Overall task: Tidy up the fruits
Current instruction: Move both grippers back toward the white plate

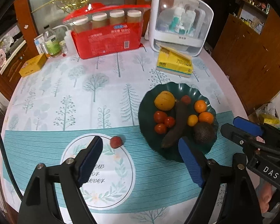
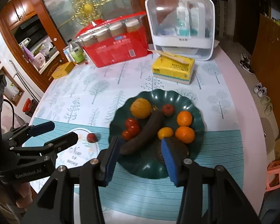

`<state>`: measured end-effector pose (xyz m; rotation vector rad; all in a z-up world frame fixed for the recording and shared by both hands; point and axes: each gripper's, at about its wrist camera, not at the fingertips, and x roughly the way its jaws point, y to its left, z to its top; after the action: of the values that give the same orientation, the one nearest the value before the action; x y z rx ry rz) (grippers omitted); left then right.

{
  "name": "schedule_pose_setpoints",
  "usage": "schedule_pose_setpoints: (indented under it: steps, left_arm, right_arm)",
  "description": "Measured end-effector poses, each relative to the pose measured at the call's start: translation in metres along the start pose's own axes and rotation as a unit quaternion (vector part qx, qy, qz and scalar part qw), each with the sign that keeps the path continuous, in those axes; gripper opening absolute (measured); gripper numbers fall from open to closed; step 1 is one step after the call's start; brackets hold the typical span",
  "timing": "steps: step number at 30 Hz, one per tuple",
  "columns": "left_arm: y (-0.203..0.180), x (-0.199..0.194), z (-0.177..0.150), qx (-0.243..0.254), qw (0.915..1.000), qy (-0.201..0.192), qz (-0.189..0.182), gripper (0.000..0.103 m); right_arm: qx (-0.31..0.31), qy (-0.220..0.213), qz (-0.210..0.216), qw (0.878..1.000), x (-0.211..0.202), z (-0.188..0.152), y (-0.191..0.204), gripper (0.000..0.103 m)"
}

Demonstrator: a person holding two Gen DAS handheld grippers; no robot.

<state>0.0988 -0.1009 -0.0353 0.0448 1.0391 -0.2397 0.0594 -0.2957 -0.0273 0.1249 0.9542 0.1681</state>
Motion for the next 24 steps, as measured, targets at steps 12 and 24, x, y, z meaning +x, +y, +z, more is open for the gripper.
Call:
schedule_pose_setpoints:
  steps: [12,24]
  left_arm:
    - [0.063,-0.047,-0.016,-0.018,0.9987,-0.042,0.024,0.088]
    - [0.158,-0.028,-0.015,-0.033,0.9966,-0.032,0.068,0.088]
  right_arm:
    - [-0.024,-0.001,-0.001,1.0,-0.001,0.0,0.066,0.047]
    - [-0.005,0.0,-0.019,1.0,0.033,0.012,0.131,0.047]
